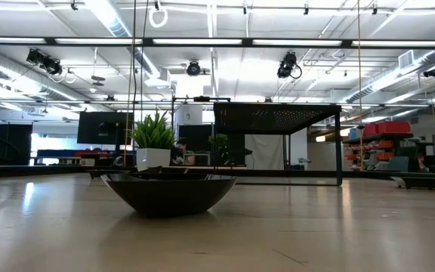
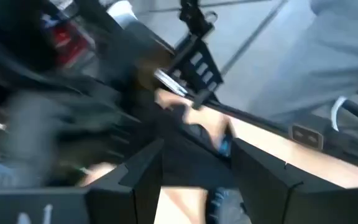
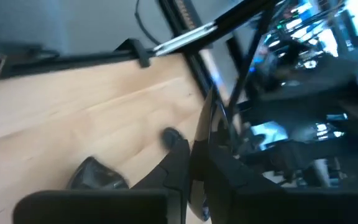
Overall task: Pick & Place Mini shaped plates
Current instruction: Stack the drop shaped plate on top of the drop shaped plates on the shelf
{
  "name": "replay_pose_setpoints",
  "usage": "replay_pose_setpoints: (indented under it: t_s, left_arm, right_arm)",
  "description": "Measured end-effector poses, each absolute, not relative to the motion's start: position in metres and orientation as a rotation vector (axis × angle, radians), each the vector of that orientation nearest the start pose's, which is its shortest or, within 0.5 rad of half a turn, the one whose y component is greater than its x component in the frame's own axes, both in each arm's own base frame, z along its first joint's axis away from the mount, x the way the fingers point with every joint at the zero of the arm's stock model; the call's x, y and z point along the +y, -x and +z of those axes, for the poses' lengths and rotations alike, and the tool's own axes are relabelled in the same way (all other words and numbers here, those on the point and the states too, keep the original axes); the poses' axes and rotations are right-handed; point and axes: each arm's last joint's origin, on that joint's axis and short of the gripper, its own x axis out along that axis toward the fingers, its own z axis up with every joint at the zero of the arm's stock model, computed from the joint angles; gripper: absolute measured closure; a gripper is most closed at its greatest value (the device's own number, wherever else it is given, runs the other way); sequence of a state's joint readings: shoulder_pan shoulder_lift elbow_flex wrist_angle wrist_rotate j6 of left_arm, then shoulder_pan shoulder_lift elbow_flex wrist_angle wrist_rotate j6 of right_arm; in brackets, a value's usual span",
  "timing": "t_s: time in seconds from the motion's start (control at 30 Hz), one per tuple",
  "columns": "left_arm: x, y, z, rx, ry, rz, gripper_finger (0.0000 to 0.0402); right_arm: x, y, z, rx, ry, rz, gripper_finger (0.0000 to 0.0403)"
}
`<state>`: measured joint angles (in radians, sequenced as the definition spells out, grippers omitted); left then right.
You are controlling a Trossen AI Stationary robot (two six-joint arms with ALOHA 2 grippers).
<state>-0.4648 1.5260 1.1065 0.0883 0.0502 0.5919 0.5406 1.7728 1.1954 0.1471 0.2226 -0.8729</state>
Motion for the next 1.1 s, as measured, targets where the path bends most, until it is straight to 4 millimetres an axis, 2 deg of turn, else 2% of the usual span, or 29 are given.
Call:
replay_pose_setpoints:
  t_s: [0.13,0.27,0.53,0.63,0.73,0.9,1.0,1.1]
  left_arm:
    - [-0.158,-0.31,0.292,0.157,-0.639,-0.594,0.0209]
    - [-0.154,-0.31,0.288,0.224,-0.648,-0.501,0.0209]
    - [-0.132,-0.294,0.287,0.485,-0.559,-0.205,0.0209]
    - [-0.119,-0.288,0.28,0.624,-0.479,-0.15,0.0209]
    - [-0.11,-0.285,0.265,0.694,-0.4,-0.099,0.0209]
    - [-0.107,-0.282,0.237,0.661,-0.343,-0.077,0.0209]
    - [-0.106,-0.28,0.221,0.582,-0.305,-0.074,0.0209]
    - [-0.106,-0.278,0.213,0.506,-0.262,-0.068,0.0209]
  right_arm:
    - [0.2,-0.345,0.239,0.243,1.005,0.472,0.036]
    - [0.203,-0.341,0.243,0.261,1.04,0.383,0.036]
    - [0.214,-0.323,0.233,0.432,1.074,0.226,0.036]
    - [0.214,-0.315,0.228,0.523,1.128,0.126,0.036]
    - [0.211,-0.307,0.223,0.614,1.253,-0.009,0.036]
    - [0.199,-0.3,0.227,0.724,1.471,-0.204,0.036]
    - [0.18,-0.297,0.241,0.77,1.464,-0.225,0.036]
    - [0.153,-0.29,0.263,0.806,1.385,-0.254,0.036]
